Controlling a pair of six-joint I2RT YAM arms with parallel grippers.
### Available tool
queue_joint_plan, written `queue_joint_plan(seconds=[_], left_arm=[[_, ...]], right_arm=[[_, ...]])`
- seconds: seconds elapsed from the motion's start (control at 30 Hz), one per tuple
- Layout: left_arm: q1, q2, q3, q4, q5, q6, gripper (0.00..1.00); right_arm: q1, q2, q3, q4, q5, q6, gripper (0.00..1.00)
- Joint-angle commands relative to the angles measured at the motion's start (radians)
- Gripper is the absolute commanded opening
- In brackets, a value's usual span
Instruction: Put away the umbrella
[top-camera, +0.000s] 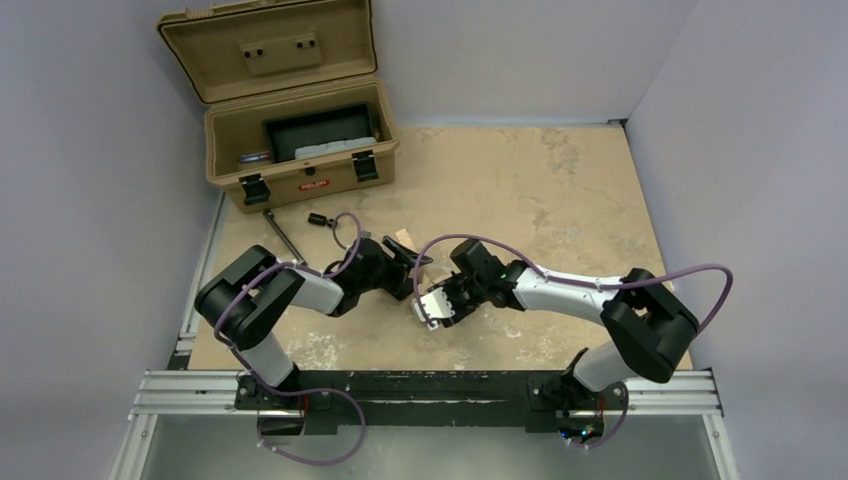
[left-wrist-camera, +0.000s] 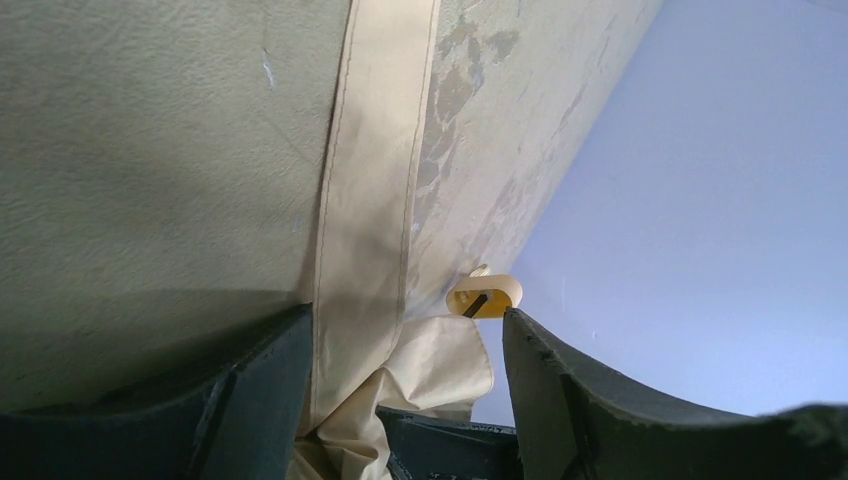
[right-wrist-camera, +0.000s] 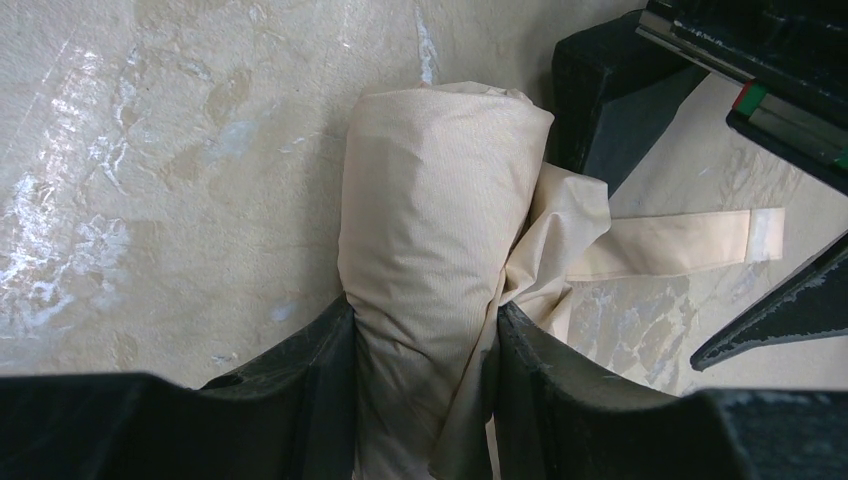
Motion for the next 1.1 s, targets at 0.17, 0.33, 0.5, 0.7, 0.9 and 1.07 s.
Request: queue_joint_plan(seconds=[0.17,0.33,0.5,0.7,0.9,1.07], left_arm=[[-0.017,0.084,-0.055,-0.037,-0.050,-0.002,0.64],[-0.014,0.128,-0.032,0.049,-0.030,0.035,0.61],[0.001,0.164,-0.033,0.074,-0.016,0.055,0.53],[0.041,0.223,-0.044,0.268,0.032,0.083,0.48],[0.056,0.264,0.031,0.241,0.095,0.095,0.53],[0.061,0.220,0.089,0.033,0.065,0.135,0.54]], right_arm=[[0.013,-0.041,-0.008,-0.020,-0.032,0.010,0.03],[0.013,-0.045,-0.009,-0.024,-0.041,0.012,0.03],[0.013,-0.059,-0.013,-0.025,-0.038,0.016,0.03],[0.013,-0.063,-0.011,-0.025,-0.048,0.023,0.03],[0.013,-0.062,-0.005,-0.025,-0.052,0.029,0.03],[0.014,-0.059,-0.003,-0.021,-0.050,0.033,0.03]])
